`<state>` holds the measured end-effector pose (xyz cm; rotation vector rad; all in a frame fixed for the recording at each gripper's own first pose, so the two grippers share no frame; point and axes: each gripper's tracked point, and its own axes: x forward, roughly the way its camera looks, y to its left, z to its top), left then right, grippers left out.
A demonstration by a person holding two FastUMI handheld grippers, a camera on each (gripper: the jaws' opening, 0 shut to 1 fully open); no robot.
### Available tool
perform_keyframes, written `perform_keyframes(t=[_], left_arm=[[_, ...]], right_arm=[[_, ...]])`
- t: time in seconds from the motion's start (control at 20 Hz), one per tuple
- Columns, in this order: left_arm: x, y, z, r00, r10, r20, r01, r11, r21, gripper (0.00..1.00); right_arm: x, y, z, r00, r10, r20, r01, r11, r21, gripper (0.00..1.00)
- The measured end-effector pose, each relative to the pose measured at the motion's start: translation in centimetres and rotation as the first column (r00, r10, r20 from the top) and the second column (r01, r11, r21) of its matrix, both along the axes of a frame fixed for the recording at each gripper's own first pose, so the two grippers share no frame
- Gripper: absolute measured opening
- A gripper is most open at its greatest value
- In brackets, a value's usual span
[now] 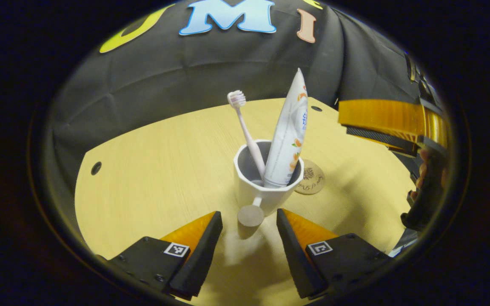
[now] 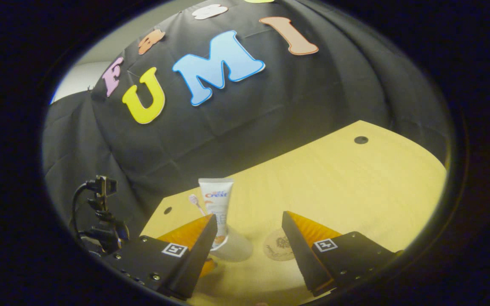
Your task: Put the toothbrush and toothpaste on the desktop into the cup, then pick up the cup and place it on the coaster on the desktop.
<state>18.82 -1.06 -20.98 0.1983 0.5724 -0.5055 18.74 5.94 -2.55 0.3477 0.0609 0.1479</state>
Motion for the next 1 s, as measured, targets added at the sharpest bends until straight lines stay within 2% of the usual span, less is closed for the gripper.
perform_keyframes(t=[0.15,0.25,0.3,0.35,0.45,0.55,0.6,0.7,0.75,0.8,0.9,0.95,1.0], left_arm=[[-0.1,-0.5,-0.2,0.999,-0.036,-0.017,0.036,0.999,0.005,0.92],[0.1,-0.5,-0.4,0.999,-0.046,-0.016,0.046,0.999,0.010,0.84],[0.1,-0.5,-0.4,0.999,-0.052,-0.016,0.053,0.998,0.019,0.77],[0.1,-0.4,-0.3,0.998,-0.060,-0.018,0.060,0.998,0.036,0.73],[0.1,-0.3,-0.2,0.996,-0.084,-0.030,0.086,0.993,0.082,0.72],[0.2,0.1,-0.8,0.994,-0.100,-0.044,0.105,0.986,0.127,0.58],[0.6,-0.2,-0.5,0.994,-0.100,-0.042,0.104,0.985,0.134,0.44],[0.5,-0.1,-0.5,0.993,-0.108,-0.043,0.113,0.984,0.137,0.39],[0.4,0.1,-0.5,0.993,-0.111,-0.044,0.116,0.983,0.140,0.29],[0.6,0.1,-0.8,0.994,-0.103,-0.041,0.107,0.985,0.135,0.29],[0.8,0.2,-0.7,0.997,-0.067,-0.026,0.070,0.989,0.127,0.16],[0.7,-0.1,-0.6,0.998,-0.060,-0.021,0.062,0.990,0.126,0.16],[0.6,-0.4,-0.5,0.998,-0.057,-0.012,0.058,0.991,0.117,0.22]], right_arm=[[-1.1,-2.1,-2.3,0.998,-0.040,-0.049,0.040,0.999,-0.002,0.92],[-1.9,-2.8,-3.8,0.995,-0.054,-0.083,0.054,0.999,0.004,0.92],[-2.1,-2.9,-4.5,0.994,-0.059,-0.097,0.060,0.998,0.007,0.92],[-2.5,-3.0,-5.1,0.992,-0.062,-0.111,0.063,0.998,0.008,0.92],[-2.9,-2.9,-5.9,0.990,-0.061,-0.124,0.063,0.998,0.009,0.92],[-3.1,-2.6,-6.4,0.990,-0.055,-0.133,0.058,0.998,0.015,0.92],[-3.0,-2.3,-6.5,0.989,-0.051,-0.137,0.054,0.998,0.021,0.92],[-3.2,-2.0,-6.9,0.988,-0.043,-0.148,0.048,0.998,0.036,0.92],[-3.3,-1.9,-7.1,0.987,-0.041,-0.153,0.047,0.998,0.039,0.92],[-3.3,-1.9,-7.3,0.987,-0.042,-0.156,0.049,0.998,0.039,0.92],[-3.4,-2.2,-7.4,0.986,-0.046,-0.159,0.053,0.998,0.040,0.92],[-3.5,-2.5,-7.5,0.986,-0.050,-0.161,0.058,0.997,0.042,0.92],[-3.7,-2.8,-7.7,0.985,-0.054,-0.164,0.063,0.997,0.046,0.92]])
